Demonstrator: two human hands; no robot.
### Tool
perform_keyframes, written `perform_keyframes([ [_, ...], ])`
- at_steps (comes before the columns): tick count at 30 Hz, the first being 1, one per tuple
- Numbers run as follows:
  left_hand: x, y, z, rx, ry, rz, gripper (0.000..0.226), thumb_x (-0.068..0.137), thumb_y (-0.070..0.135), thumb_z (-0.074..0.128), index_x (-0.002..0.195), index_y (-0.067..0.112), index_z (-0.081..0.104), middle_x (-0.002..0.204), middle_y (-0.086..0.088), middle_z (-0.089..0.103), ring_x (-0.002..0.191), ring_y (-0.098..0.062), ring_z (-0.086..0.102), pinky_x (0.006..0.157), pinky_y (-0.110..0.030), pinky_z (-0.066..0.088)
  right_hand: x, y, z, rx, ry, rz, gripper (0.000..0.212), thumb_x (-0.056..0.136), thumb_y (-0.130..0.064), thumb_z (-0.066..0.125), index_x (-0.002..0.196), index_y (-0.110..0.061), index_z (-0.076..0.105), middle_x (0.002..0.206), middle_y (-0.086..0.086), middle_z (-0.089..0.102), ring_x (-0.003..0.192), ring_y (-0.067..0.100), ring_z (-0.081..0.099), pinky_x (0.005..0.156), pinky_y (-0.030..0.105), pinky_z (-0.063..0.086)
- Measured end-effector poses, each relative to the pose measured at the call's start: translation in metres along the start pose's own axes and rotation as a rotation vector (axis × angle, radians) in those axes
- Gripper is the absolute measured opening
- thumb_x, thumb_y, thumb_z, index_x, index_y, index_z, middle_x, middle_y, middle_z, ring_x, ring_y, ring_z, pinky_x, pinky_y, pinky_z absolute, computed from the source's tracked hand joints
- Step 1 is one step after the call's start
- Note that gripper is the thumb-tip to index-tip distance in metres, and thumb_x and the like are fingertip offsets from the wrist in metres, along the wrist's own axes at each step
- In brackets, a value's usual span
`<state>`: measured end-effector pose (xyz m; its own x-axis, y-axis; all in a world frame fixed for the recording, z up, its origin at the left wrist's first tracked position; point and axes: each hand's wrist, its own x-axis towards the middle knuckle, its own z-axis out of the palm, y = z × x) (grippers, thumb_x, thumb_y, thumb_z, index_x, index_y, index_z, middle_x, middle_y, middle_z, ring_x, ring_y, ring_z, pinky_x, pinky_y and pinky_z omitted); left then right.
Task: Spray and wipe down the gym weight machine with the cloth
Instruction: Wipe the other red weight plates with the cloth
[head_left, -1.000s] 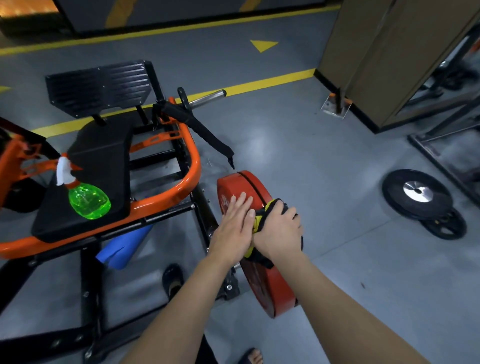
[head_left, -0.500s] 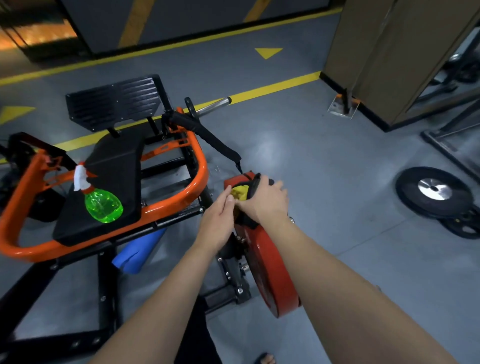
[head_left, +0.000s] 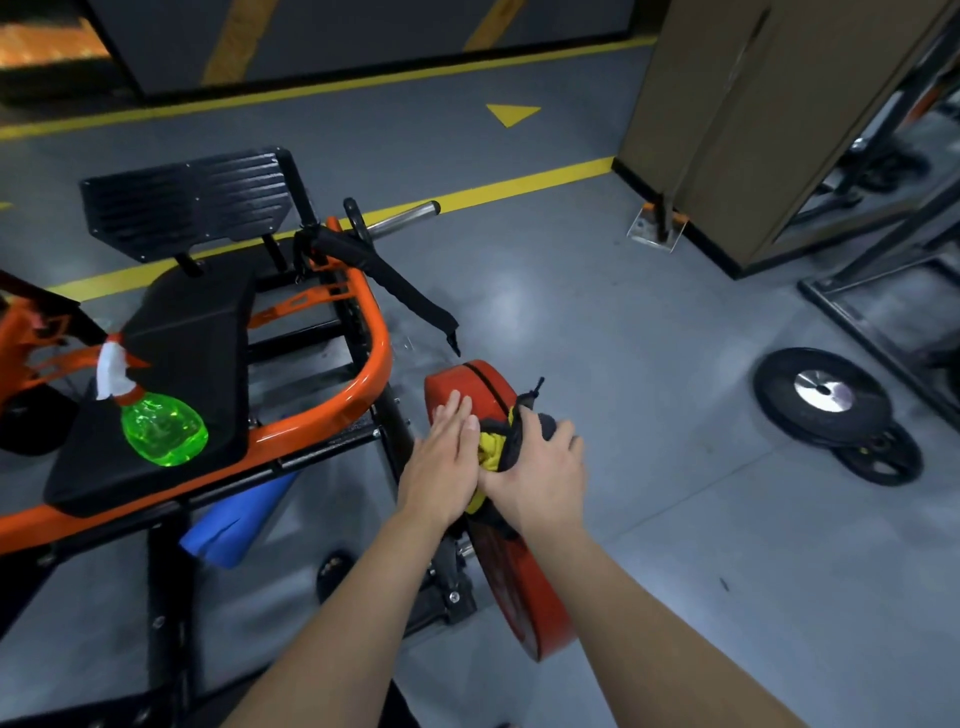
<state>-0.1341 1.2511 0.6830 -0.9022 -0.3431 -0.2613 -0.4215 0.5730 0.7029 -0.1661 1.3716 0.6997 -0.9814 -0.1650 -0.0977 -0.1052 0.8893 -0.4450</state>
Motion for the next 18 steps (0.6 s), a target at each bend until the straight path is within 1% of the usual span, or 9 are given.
perform_keyframes([
  [1,0.005,0.002,-0.002,-0.006,0.007,-0.010,0.056,0.109,0.053,0.014,0.161,0.036,0.024,0.167,0.025,0.008,0.154,0.001,0.002,0.128,-0.041,0.008,0.002,-0.001,0.003,0.021,0.036,-0.011,0.096,0.066,-0.081,0.035,0.147,-0.031,0.046,0.127,0.011,0.049,0.117,0.033,0.046,0.094,0.048,0.049],
  [3,0.018,0.006,-0.009,0.037,0.014,-0.020,0.056,0.109,0.051,0.018,0.161,0.031,0.029,0.168,0.018,0.015,0.155,-0.002,0.006,0.128,-0.040,0.011,0.008,-0.004,0.011,0.061,0.120,-0.036,0.081,0.073,-0.077,0.044,0.140,-0.034,0.055,0.126,0.010,0.053,0.114,0.032,0.051,0.090,0.045,0.052],
  [6,0.039,0.008,-0.021,0.129,0.005,-0.041,0.053,0.110,0.046,0.028,0.157,0.024,0.039,0.167,0.008,0.024,0.156,-0.009,0.014,0.126,-0.039,0.017,0.018,-0.008,0.018,0.073,0.171,-0.072,0.065,0.077,-0.071,0.054,0.132,-0.036,0.062,0.126,0.009,0.056,0.112,0.033,0.054,0.089,0.044,0.052],
  [9,0.057,0.007,-0.025,0.138,0.036,0.096,0.044,0.105,0.043,0.043,0.148,0.036,0.051,0.165,0.007,0.033,0.154,-0.013,0.022,0.124,-0.043,0.024,0.017,0.000,0.014,0.163,0.146,-0.135,0.061,0.077,-0.068,0.052,0.126,-0.034,0.065,0.124,0.008,0.056,0.112,0.033,0.053,0.092,0.043,0.050],
  [11,0.066,0.013,-0.024,0.044,-0.054,0.174,0.041,0.103,0.044,0.048,0.144,0.044,0.053,0.165,0.005,0.032,0.155,-0.019,0.021,0.125,-0.048,0.020,0.002,0.019,0.014,0.216,0.176,-0.161,0.057,0.077,-0.065,0.059,0.122,-0.032,0.066,0.120,0.006,0.055,0.112,0.031,0.053,0.092,0.042,0.050],
  [12,0.070,0.017,-0.019,0.032,-0.130,0.209,0.039,0.104,0.042,0.047,0.143,0.043,0.055,0.165,0.005,0.032,0.156,-0.018,0.018,0.127,-0.047,0.014,-0.008,0.032,0.017,0.230,0.221,-0.163,0.055,0.077,-0.063,0.063,0.120,-0.030,0.066,0.118,0.006,0.055,0.110,0.031,0.055,0.090,0.041,0.052],
  [14,0.074,0.024,-0.006,0.230,-0.183,0.354,0.039,0.108,0.041,0.040,0.144,0.037,0.056,0.164,0.011,0.033,0.156,-0.009,0.012,0.128,-0.044,0.007,-0.027,0.053,0.024,0.230,0.314,-0.155,0.052,0.076,-0.060,0.067,0.116,-0.027,0.067,0.113,0.005,0.056,0.104,0.030,0.058,0.083,0.041,0.056],
  [15,0.076,0.025,0.001,0.326,-0.152,0.415,0.041,0.109,0.043,0.036,0.144,0.036,0.056,0.163,0.014,0.035,0.155,-0.004,0.013,0.128,-0.042,0.007,-0.033,0.060,0.027,0.219,0.333,-0.141,0.051,0.075,-0.059,0.068,0.114,-0.027,0.067,0.111,0.005,0.056,0.101,0.030,0.058,0.079,0.041,0.057],
  [18,0.071,0.021,0.013,0.388,-0.018,0.440,0.044,0.109,0.048,0.030,0.135,0.031,0.061,0.152,0.019,0.048,0.152,0.001,0.020,0.126,-0.038,0.012,-0.036,0.065,0.029,0.193,0.344,-0.092,0.047,0.072,-0.060,0.066,0.108,-0.028,0.065,0.104,0.002,0.054,0.095,0.028,0.058,0.069,0.038,0.056],
])
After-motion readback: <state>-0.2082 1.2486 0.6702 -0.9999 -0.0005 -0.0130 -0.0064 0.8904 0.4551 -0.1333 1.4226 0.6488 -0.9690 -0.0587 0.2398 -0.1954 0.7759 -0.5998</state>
